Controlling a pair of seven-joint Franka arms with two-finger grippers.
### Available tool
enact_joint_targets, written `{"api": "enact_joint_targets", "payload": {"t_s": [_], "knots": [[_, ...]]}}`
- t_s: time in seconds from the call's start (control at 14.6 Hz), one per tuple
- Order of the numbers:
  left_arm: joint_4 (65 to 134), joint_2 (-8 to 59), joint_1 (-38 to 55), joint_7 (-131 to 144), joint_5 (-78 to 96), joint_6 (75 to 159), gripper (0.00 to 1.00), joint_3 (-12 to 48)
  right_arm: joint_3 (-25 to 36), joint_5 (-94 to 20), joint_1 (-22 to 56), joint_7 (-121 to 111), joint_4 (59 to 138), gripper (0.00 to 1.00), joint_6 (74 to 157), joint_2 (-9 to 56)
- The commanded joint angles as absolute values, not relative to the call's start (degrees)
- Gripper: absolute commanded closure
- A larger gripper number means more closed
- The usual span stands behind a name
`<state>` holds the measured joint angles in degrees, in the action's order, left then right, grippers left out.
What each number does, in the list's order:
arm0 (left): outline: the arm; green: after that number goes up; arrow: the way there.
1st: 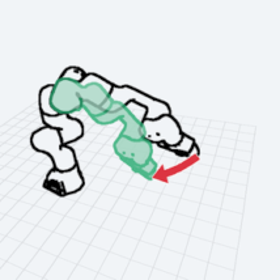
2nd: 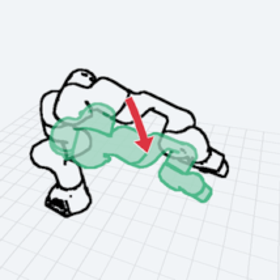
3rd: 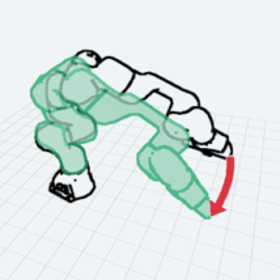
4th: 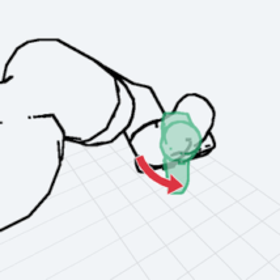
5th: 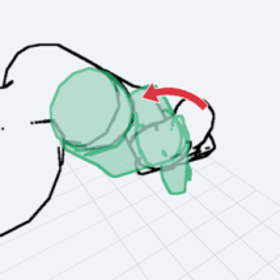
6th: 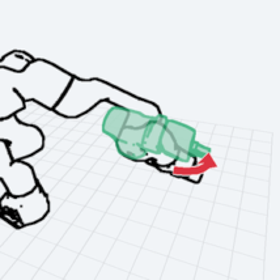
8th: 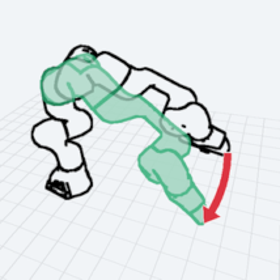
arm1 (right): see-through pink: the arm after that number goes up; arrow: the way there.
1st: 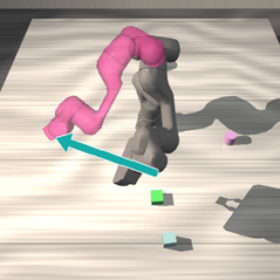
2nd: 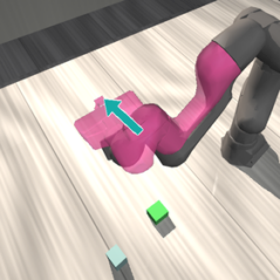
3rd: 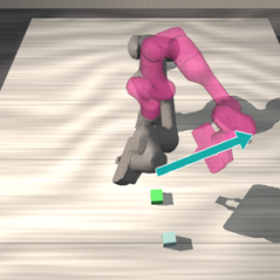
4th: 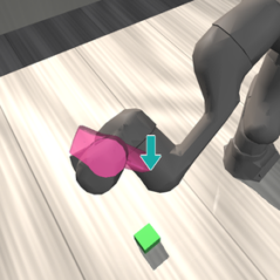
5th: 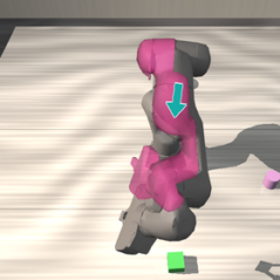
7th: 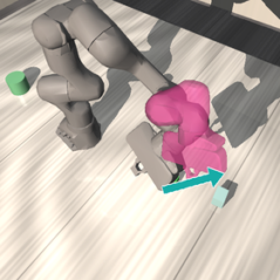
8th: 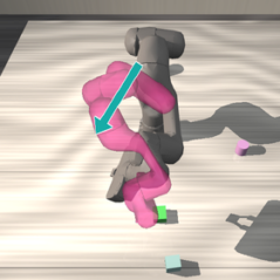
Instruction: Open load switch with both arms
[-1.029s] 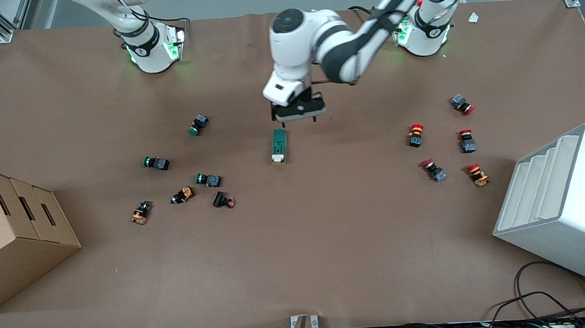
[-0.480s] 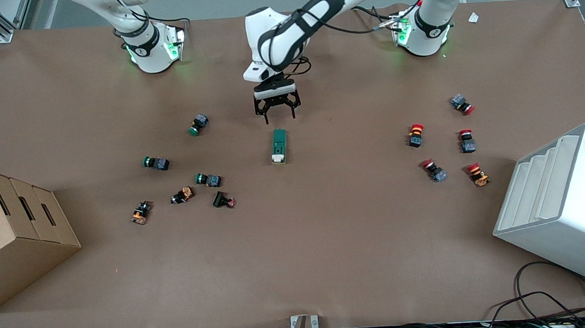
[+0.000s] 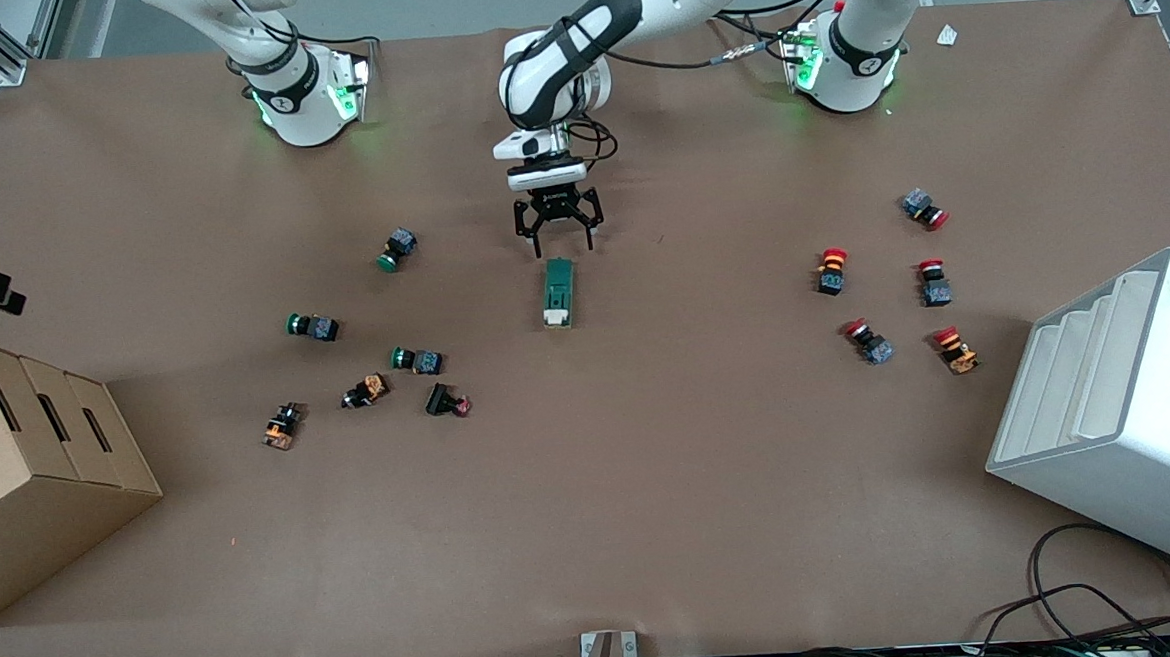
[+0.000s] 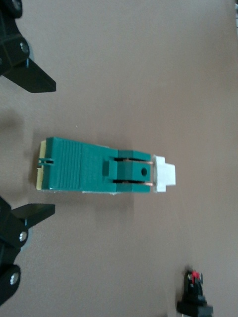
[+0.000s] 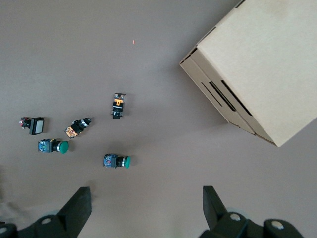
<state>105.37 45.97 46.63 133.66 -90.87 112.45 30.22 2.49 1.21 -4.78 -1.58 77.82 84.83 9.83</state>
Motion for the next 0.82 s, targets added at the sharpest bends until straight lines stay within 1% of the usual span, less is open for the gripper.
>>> {"api": "enact_joint_targets", "payload": {"t_s": [0.0, 0.27, 0.48, 0.75], "knots": [[104.2, 47.3, 48.1, 135.6, -95.9, 110.6, 0.01, 29.9, 2.3, 0.5, -3.4, -1.6, 77.6, 0.0, 85.3, 11.3], [104.2, 50.5, 50.0, 140.5, -102.8, 106.5, 0.01, 28.5, 2.2, -1.1, -0.6, 0.1, 78.7, 0.0, 85.2, 12.2], [104.3, 51.8, 50.8, 142.2, -103.9, 104.2, 0.01, 28.5, 2.2, -1.7, 4.0, 12.2, 79.3, 0.0, 86.3, 13.9], [104.2, 53.0, 51.5, 143.9, -104.1, 102.9, 0.0, 28.4, 2.2, -1.9, 9.1, 24.6, 86.1, 0.0, 93.3, 13.9]]}}
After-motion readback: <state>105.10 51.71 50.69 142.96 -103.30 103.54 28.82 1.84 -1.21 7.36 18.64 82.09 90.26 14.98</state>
